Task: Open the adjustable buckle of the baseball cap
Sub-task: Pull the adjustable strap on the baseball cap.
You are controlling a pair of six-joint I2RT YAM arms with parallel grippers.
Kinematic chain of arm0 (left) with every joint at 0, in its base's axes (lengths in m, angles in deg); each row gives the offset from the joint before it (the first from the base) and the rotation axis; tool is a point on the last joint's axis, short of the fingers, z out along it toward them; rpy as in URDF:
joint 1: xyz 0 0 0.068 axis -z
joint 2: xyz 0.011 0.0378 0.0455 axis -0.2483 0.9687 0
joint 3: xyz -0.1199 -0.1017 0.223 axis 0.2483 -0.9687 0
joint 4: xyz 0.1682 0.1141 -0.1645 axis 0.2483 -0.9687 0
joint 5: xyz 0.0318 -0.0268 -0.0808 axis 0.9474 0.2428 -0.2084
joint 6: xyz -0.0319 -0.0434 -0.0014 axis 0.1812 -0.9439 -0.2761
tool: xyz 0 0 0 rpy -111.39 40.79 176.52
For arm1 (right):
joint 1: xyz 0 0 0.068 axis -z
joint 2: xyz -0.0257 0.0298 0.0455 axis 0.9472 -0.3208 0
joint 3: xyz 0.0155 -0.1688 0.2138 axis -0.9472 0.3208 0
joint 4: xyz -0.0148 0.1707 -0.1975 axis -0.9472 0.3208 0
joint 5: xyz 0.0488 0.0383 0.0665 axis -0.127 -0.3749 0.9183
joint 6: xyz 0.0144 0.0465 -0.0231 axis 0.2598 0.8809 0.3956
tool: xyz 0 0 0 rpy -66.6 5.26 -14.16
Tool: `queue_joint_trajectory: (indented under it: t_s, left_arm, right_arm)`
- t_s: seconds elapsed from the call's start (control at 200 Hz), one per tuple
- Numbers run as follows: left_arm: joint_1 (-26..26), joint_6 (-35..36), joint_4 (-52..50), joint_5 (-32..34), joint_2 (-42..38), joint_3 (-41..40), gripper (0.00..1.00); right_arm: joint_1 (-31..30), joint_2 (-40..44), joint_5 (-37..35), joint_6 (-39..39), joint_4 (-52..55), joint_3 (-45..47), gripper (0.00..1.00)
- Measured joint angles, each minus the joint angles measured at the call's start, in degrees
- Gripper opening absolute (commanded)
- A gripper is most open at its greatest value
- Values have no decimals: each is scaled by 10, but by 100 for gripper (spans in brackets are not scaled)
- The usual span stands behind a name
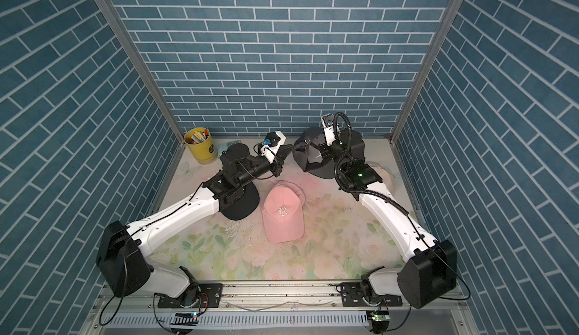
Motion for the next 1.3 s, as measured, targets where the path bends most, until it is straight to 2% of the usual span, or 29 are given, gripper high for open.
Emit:
queue_joint_trajectory:
  t_s: [0.055, 0.08, 0.18, 0.515, 0.81, 1.17, 1.25, 1.3]
  left_arm:
    - [0, -5, 2, 7, 0, 1, 74]
    - [0, -12, 2, 11, 0, 1, 82]
    - [0, -29, 16, 33, 0, -1, 88]
    - [16, -68, 73, 115, -6, -62, 88]
    - [113, 31, 152, 205, 30, -63, 89]
    - [131, 112, 202, 291, 151, 26, 87]
    - [132, 126, 220, 310, 172, 27, 84]
    - [132, 134, 227, 324, 186, 30, 78]
  right_arm:
    - [2, -4, -2, 8, 6, -6, 0]
    - [3, -6, -2, 13, 11, -10, 0]
    - [4, -14, -2, 34, 33, -31, 0]
    - [5, -22, -5, 117, 110, -114, 0]
    - [5, -44, -1, 208, 191, -180, 0]
    - [3, -45, 15, 280, 234, -191, 0]
    - [2, -45, 18, 289, 238, -191, 0]
    - [1, -45, 20, 292, 242, -192, 0]
